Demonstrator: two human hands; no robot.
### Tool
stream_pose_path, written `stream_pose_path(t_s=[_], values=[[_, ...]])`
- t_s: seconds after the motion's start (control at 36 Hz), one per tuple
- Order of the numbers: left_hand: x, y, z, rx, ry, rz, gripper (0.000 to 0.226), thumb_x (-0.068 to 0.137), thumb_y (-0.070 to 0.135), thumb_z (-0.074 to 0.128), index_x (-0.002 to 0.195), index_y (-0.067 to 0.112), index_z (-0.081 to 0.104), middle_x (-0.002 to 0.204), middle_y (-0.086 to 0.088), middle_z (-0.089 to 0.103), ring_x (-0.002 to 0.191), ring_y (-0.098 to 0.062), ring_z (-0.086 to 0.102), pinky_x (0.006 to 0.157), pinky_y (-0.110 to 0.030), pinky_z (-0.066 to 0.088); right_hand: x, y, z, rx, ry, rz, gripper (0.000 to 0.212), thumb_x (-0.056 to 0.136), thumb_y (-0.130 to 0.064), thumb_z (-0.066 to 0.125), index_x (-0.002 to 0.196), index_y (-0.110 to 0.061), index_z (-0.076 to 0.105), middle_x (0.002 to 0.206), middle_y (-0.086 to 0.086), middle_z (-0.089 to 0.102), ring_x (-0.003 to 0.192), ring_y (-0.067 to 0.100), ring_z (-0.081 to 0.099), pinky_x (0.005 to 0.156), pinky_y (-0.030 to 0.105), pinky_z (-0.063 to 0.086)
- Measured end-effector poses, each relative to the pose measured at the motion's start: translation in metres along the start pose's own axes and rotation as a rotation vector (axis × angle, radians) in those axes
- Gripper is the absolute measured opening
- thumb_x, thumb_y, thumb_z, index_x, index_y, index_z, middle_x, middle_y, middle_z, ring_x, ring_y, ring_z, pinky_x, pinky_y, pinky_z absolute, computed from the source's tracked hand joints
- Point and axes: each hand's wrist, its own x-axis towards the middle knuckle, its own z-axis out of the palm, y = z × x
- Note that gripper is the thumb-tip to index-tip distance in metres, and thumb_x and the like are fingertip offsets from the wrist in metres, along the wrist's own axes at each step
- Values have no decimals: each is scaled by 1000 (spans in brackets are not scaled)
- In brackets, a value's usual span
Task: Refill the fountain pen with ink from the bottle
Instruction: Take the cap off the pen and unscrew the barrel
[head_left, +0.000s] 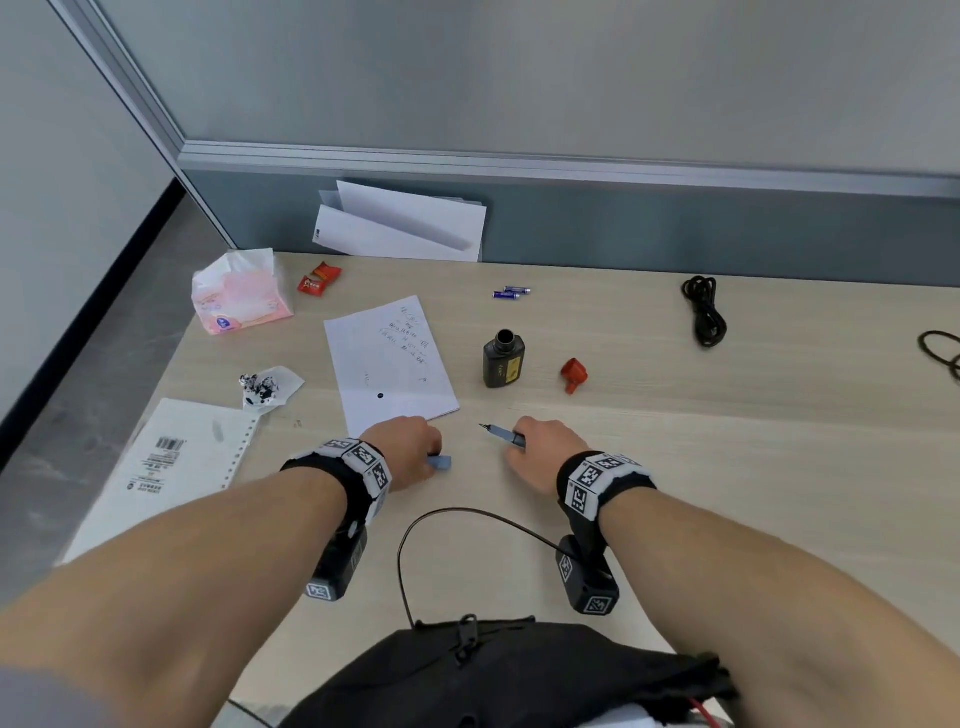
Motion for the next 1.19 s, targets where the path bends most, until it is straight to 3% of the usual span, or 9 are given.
stream_pose_path(t_s=[0.14,0.22,0.39,0.61,0.78,0.89,1.0,1.08,1.19], values=[[0,4,5,-37,4,17,37,90,45,56,111,15,62,112,-6,59,101,-24,57,87,-36,49,-2,-3,1,43,-13,8,11,88,-27,45,93,-17,46,74,0,50,62,13,47,51,26,35],[1,2,5,-116,98,12,50,81,50,66,119,19,56,115,-1,54,106,-21,53,90,-37,46,-3,-7,1,26,-32,11,11,89,-26,45,92,-16,47,76,0,49,63,14,47,51,26,34],[8,16,-2,-171,309,191,51,85,41,65,131,24,49,129,-1,45,120,-18,41,96,-37,43,-5,-12,2,27,-58,-15,21,91,-25,43,100,-13,58,91,6,58,79,24,56,67,30,44],[12,23,-3,-74,319,262,26,93,30,56,114,18,64,120,-3,49,115,-20,42,91,-38,42,-3,-28,-2,13,-80,-143,27,96,-28,39,102,-12,60,102,12,64,85,25,55,70,30,40],[11,19,-6,-4,265,287,29,97,34,47,115,18,65,118,-1,54,114,-19,41,92,-34,41,-6,-31,-2,-7,-53,-174,26,98,-25,41,105,-7,59,104,16,63,93,32,59,76,34,45],[12,20,-14,5,234,291,32,100,33,43,117,16,64,114,-2,56,113,-19,42,95,-33,40,-7,-30,-6,21,3,-189,22,97,-21,44,103,-7,60,103,14,60,94,31,58,74,32,40],[13,18,-15,8,247,265,31,100,32,42,113,14,64,113,-2,56,112,-18,42,94,-33,40,-7,-24,-8,92,51,-131,34,94,-39,46,110,-13,61,106,7,59,97,26,57,82,36,46],[10,11,-10,11,238,257,30,100,32,42,112,16,64,112,-1,56,111,-18,42,91,-31,41,-7,-23,-8,169,-50,-40,35,100,-33,30,108,-12,56,100,12,61,84,26,54,69,33,43],[9,5,-3,27,221,255,28,100,33,43,112,18,64,109,0,56,108,-18,42,80,-25,35,-5,-27,-5,144,-30,-56,27,98,-35,42,99,-13,57,92,8,59,80,22,50,69,31,40]])
